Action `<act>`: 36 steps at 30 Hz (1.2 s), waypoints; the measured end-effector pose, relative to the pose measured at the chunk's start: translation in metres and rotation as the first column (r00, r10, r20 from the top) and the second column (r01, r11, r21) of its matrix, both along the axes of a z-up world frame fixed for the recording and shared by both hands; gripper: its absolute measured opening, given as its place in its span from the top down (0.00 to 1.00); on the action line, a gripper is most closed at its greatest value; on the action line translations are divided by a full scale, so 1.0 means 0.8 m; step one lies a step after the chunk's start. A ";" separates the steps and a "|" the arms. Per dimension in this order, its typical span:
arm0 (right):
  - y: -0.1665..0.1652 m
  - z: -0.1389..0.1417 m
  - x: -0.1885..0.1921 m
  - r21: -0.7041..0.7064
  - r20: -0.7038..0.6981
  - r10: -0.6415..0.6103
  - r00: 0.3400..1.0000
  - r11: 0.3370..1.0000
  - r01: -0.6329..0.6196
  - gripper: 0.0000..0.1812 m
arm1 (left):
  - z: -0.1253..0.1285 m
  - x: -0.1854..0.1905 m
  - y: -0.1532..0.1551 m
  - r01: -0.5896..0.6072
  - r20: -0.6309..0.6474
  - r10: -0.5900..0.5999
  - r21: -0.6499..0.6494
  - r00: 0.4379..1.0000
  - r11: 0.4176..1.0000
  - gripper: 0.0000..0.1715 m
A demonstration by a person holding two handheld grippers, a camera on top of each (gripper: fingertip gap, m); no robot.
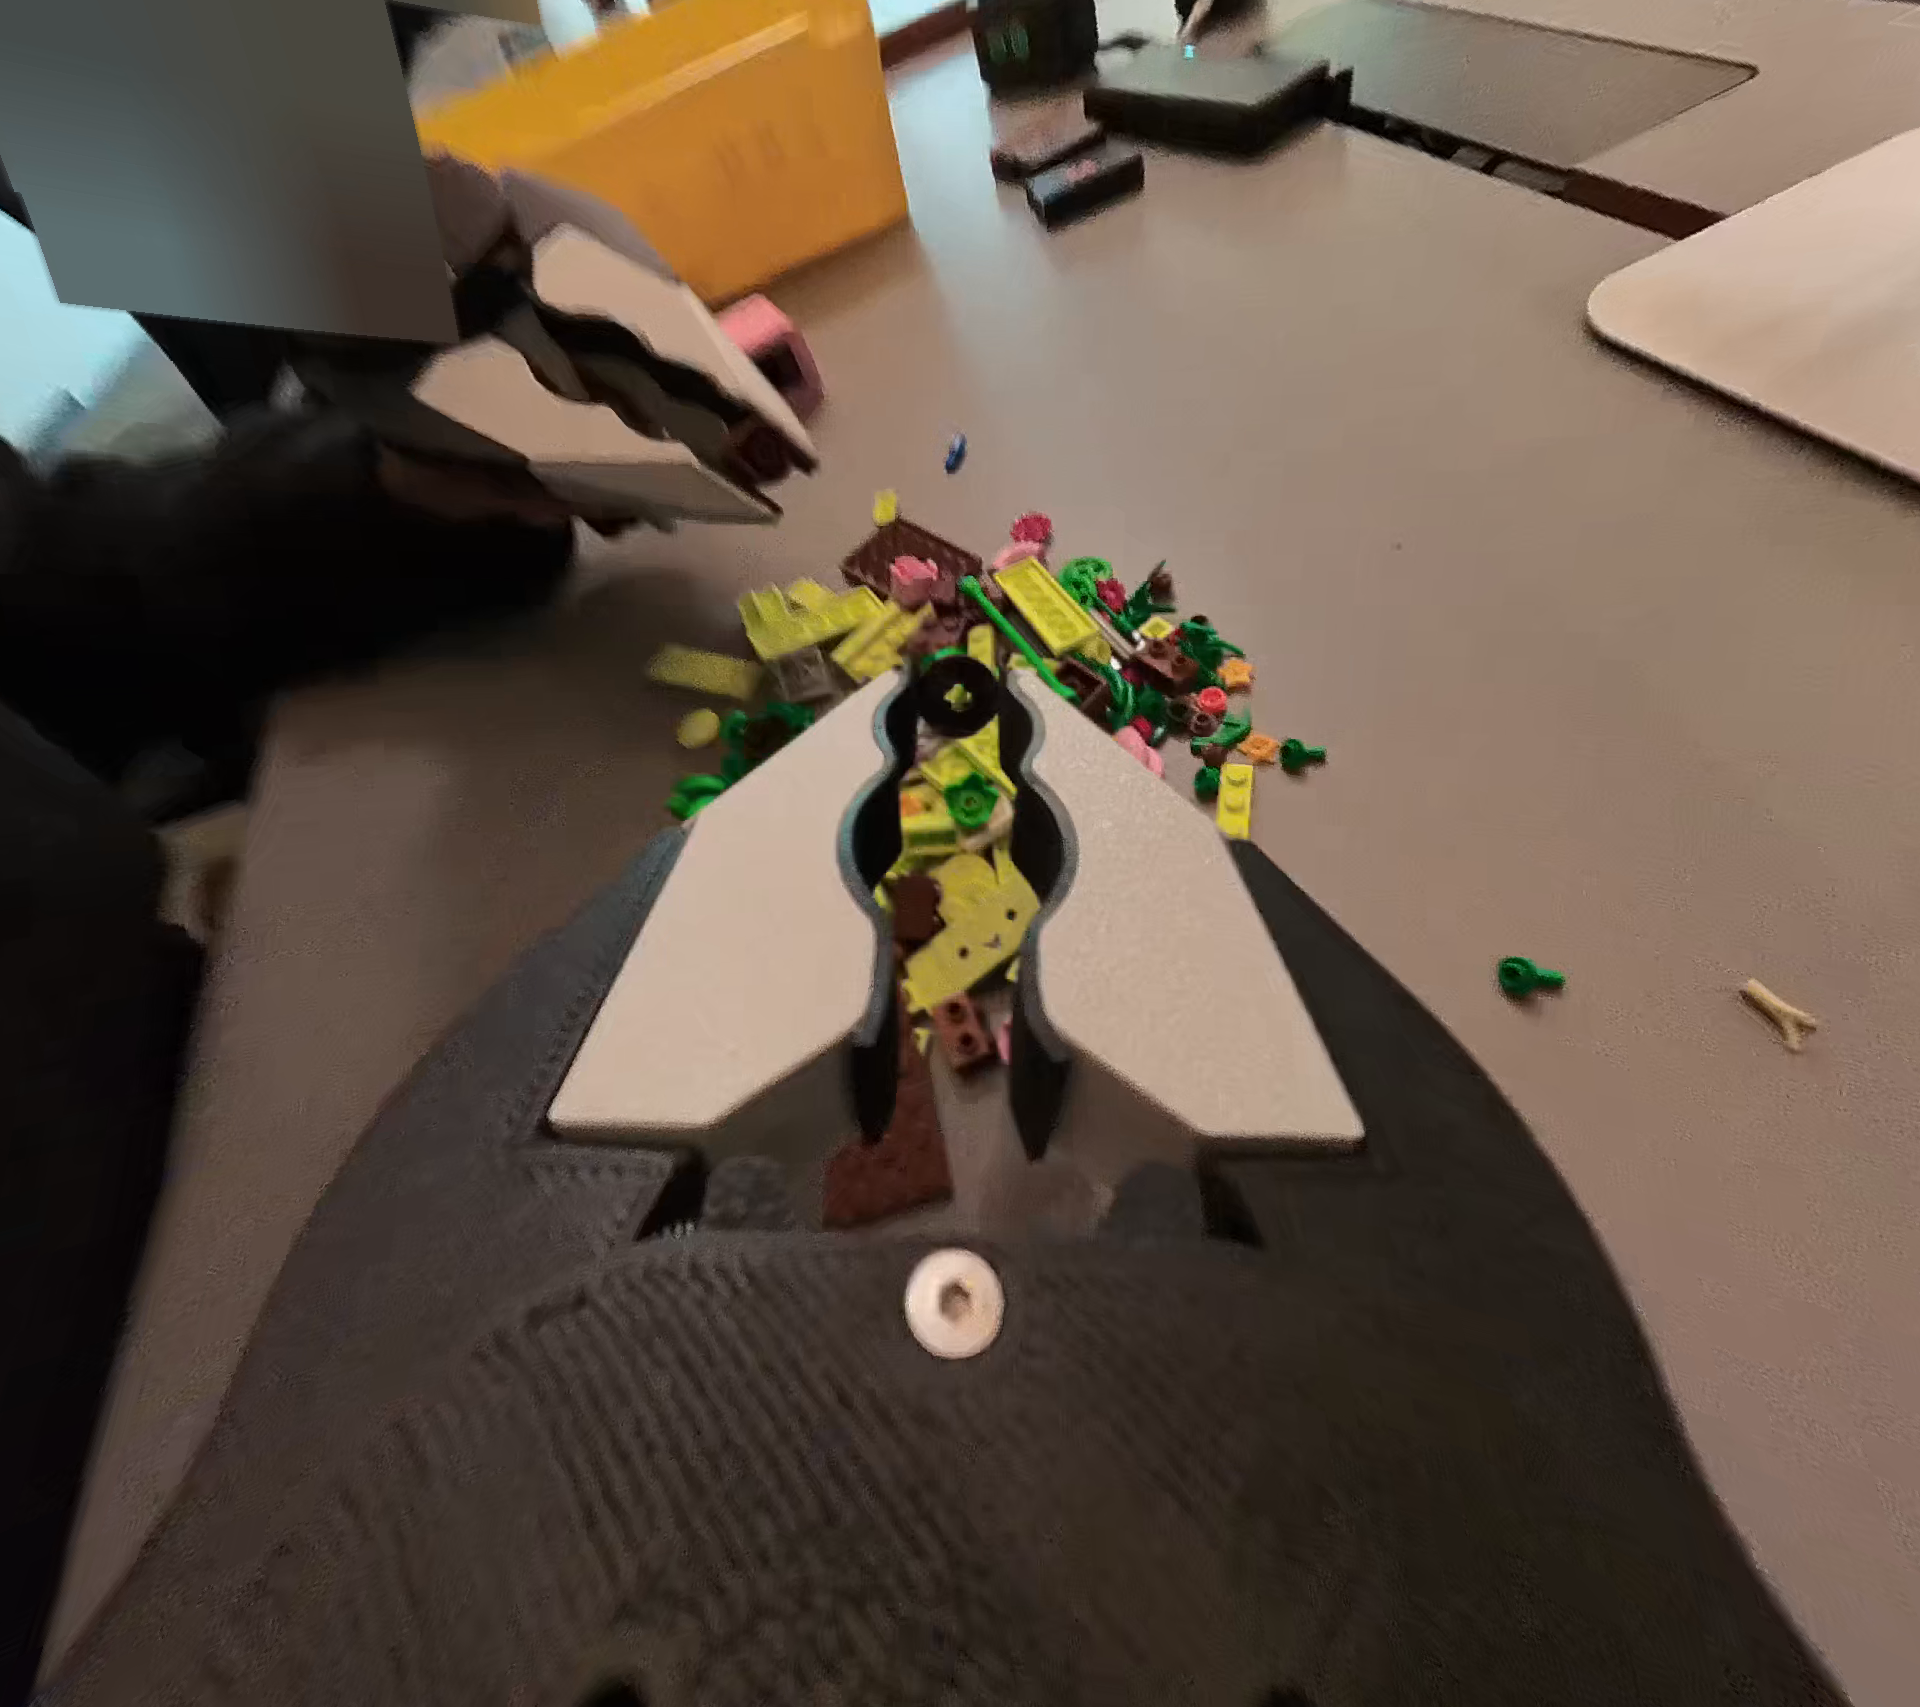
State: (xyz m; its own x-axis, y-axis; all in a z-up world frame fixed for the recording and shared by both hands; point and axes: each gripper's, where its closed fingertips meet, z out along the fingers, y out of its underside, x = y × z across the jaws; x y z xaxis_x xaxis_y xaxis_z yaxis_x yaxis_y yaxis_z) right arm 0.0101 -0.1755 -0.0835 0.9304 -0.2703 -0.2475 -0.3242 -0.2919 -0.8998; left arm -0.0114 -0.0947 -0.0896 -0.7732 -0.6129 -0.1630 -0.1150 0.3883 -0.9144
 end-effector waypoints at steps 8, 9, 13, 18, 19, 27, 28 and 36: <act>0.022 -0.039 -0.005 -0.124 0.143 0.035 0.989 0.992 -0.017 0.94 | -0.001 -0.006 -0.013 0.050 0.045 -0.049 -0.012 0.998 0.999 0.92; 0.023 -0.041 -0.005 -0.133 0.156 0.037 0.987 0.991 -0.016 0.93 | -0.001 -0.008 -0.015 0.061 0.040 -0.060 -0.024 0.997 0.998 0.92; 0.026 -0.038 -0.005 -0.117 0.193 0.029 0.981 0.993 -0.007 0.86 | 0.002 -0.011 -0.020 0.082 0.049 -0.080 -0.058 0.996 0.995 0.92; 0.026 -0.024 -0.007 -0.061 0.194 0.022 0.981 0.998 -0.010 0.85 | -0.004 -0.010 -0.021 0.086 0.064 -0.084 -0.032 0.994 0.996 0.92; 0.026 -0.023 -0.006 -0.055 0.189 0.019 0.982 0.998 -0.009 0.85 | -0.007 -0.008 -0.020 0.081 0.061 -0.080 -0.023 0.995 0.996 0.92; 0.027 -0.018 -0.008 -0.008 0.136 0.023 0.990 1.000 -0.022 0.86 | -0.039 0.012 -0.014 -0.011 0.031 0.007 0.143 1.000 0.990 0.92; 0.028 -0.020 -0.010 -0.013 0.133 0.029 0.991 1.000 -0.027 0.85 | -0.041 0.013 -0.015 -0.015 0.032 0.010 0.157 0.999 0.987 0.92; 0.046 -0.037 -0.041 -0.108 0.156 0.162 0.974 0.983 -0.146 0.82 | -0.058 0.014 -0.011 -0.027 -0.002 0.028 0.235 1.000 0.972 0.92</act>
State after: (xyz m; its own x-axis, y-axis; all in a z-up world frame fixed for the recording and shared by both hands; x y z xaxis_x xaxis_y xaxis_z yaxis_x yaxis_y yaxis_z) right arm -0.0224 -0.1387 -0.1134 0.9883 -0.1356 -0.0691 -0.1199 -0.4138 -0.9024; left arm -0.0003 -0.1034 -0.1356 -0.7579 -0.5790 -0.3005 -0.1335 0.5886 -0.7974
